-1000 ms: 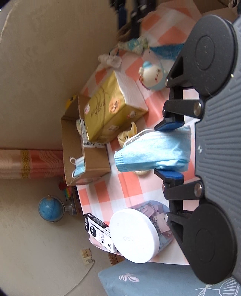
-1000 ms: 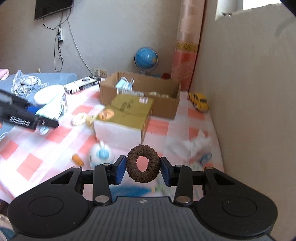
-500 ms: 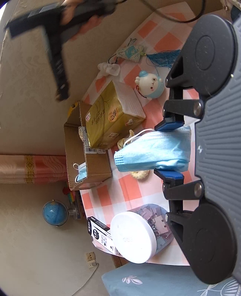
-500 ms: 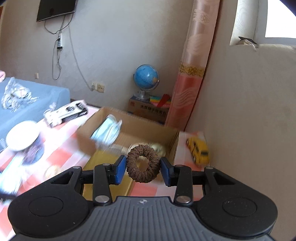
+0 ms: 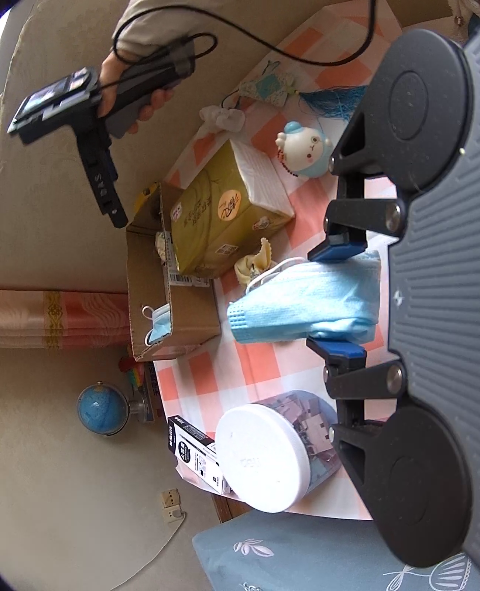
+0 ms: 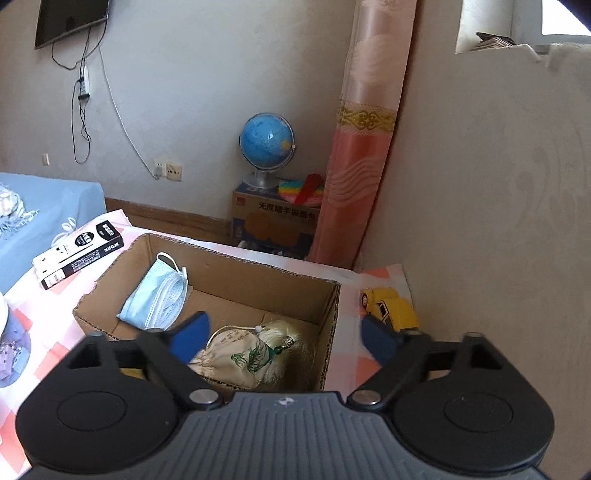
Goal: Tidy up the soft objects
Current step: 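Carry the brown hair tie with the right tool and drop it into the box, then carry the second blue mask with the left tool and release it into the box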
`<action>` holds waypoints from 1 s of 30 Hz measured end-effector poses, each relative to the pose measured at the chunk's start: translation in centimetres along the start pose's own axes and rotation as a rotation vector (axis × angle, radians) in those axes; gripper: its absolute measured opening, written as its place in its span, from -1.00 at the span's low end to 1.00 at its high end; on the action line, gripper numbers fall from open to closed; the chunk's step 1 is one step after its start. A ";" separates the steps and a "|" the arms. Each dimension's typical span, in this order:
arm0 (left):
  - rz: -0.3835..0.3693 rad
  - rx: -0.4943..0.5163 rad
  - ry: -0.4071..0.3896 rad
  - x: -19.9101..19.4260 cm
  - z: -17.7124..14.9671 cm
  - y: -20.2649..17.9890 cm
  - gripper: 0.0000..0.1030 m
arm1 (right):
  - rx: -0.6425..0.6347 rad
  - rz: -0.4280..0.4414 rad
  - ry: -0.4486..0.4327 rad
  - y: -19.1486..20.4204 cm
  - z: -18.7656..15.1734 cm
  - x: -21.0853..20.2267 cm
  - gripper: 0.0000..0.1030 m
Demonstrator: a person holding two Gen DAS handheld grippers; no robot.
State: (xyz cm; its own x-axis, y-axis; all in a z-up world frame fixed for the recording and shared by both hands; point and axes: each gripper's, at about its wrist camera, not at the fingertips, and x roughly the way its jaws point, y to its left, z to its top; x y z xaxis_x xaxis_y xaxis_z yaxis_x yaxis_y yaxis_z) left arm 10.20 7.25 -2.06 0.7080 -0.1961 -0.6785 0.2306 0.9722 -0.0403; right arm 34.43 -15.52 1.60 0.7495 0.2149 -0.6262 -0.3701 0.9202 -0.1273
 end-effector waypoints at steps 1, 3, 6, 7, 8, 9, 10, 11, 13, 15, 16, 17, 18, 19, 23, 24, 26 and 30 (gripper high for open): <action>-0.001 0.000 0.001 0.1 0.1 0.0 -0.19 | 0.010 0.005 0.000 -0.1 -0.2 -0.2 0.92; -0.005 0.002 0.006 0.3 0.4 0.0 -0.19 | 0.028 0.011 0.001 -0.3 -0.6 -0.8 1.00; -0.010 0.017 0.006 0.4 0.8 -0.3 -0.19 | 0.070 0.027 0.013 -0.5 -1.2 -1.9 1.00; -0.011 0.022 0.005 0.5 1.0 -0.4 -0.19 | 0.092 0.036 0.020 -0.7 -1.5 -2.4 1.00; -0.013 0.023 0.007 0.5 1.2 -0.4 -0.19 | 0.113 0.044 0.024 -0.7 -1.9 -2.9 1.00; -0.017 0.023 0.008 0.6 1.4 -0.4 -0.19 | 0.133 0.049 0.033 -0.8 -2.3 -3.5 1.00; -0.021 0.023 0.008 0.6 1.6 -0.4 -0.19 | 0.151 0.057 0.038 -0.7 -2.7 -4.1 1.00; -0.024 0.024 0.010 0.6 1.7 -0.5 -0.19 | 0.163 0.062 0.039 -0.7 -3.2 -4.7 1.00; -0.029 0.031 0.010 0.7 2.2 -0.6 -0.19 | 0.171 0.049 0.054 -0.2 -4.3 -6.0 1.00; -0.034 0.041 0.006 0.8 2.8 -0.8 -0.19 | 0.163 0.037 0.068 0.4 -5.5 -7.1 1.00; -0.037 0.048 0.005 0.8 3.1 -1.0 -0.19 | 0.164 0.031 0.073 0.7 -6.2 -7.7 1.00; -0.037 0.055 0.004 1.0 3.5 -1.1 -0.19 | 0.167 0.028 0.076 0.9 -6.9 -8.3 1.00; -0.037 0.060 0.005 1.1 3.9 -1.3 -0.19 | 0.170 0.024 0.078 1.1 -7.7 -8.9 1.00; -0.041 0.064 0.005 1.2 4.3 -1.4 -0.19 | 0.171 0.016 0.079 1.2 -8.3 -9.4 1.00; -0.050 0.085 -0.006 2.2 6.5 -1.9 -0.19 | 0.183 -0.016 0.066 1.8 -11.1 -11.5 1.00; -0.047 0.093 -0.009 2.5 7.1 -2.1 -0.19 | 0.192 -0.011 0.060 1.9 -11.8 -12.0 1.00; -0.050 0.097 -0.010 3.5 8.6 -2.5 -0.19 | 0.211 -0.008 0.051 2.0 -13.1 -12.9 1.00; -0.066 0.119 -0.008 6.0 11.9 -3.5 -0.19 | 0.242 -0.016 0.044 2.2 -15.1 -14.1 1.00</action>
State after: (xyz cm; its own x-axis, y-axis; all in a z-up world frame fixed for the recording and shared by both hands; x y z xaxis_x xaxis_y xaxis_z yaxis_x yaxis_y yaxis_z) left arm 21.55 1.13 2.72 0.6937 -0.2608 -0.6714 0.3544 0.9351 0.0028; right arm 14.73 -21.44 -1.45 0.7276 0.1902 -0.6591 -0.2124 0.9760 0.0473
